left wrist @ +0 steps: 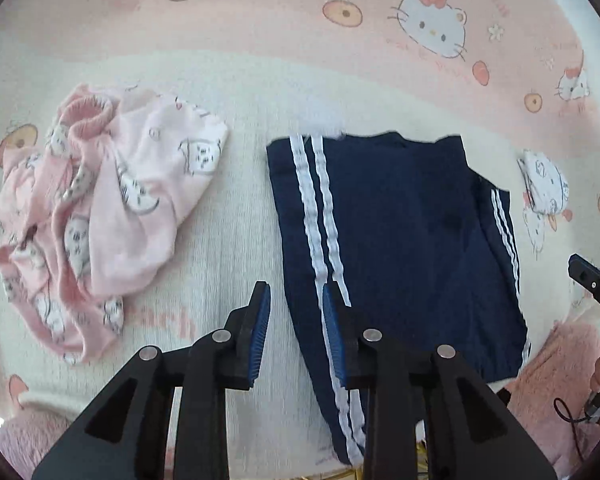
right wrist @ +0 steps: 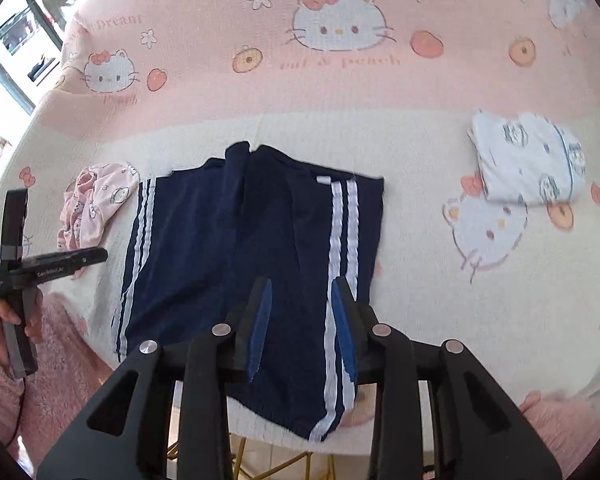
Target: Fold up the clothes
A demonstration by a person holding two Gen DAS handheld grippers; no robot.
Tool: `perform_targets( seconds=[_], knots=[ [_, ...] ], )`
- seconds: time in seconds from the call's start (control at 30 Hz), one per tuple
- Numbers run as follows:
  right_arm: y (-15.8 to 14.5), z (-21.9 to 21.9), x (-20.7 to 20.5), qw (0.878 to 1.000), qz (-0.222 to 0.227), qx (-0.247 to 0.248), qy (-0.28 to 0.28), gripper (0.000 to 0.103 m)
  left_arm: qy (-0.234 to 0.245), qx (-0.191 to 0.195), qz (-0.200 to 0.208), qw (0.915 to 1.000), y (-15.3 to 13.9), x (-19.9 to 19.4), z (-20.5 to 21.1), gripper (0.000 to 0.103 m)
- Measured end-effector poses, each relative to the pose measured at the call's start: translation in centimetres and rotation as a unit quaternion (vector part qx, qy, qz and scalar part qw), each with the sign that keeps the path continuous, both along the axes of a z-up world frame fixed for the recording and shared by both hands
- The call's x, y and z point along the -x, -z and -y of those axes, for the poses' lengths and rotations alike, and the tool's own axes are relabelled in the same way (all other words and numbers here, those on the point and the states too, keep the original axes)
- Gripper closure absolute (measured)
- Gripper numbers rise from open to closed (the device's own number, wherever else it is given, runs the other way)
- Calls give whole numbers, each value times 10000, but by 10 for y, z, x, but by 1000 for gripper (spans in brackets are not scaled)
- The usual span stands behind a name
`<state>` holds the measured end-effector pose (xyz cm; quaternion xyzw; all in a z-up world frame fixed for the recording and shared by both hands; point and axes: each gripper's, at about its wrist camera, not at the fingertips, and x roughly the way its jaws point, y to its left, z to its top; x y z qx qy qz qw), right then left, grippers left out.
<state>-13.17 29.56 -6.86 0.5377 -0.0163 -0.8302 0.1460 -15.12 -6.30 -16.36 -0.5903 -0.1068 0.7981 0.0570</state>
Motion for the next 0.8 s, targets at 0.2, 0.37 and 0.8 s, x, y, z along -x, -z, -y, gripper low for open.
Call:
perform_targets(
  seconds=[0.2,0.37,0.8],
  knots=[
    [28,66,63,9980,-5,-237,-587,71,-343,-229,81,9991,30,51,15,74],
    [61,93,101,9972,205,-236,-683,71,-453,-525,13,9976,49,72,22,74],
    [83,156,130,9844,480,148,-1688,71,147,-1000,-415,9940,41,70,15,74]
  ],
)
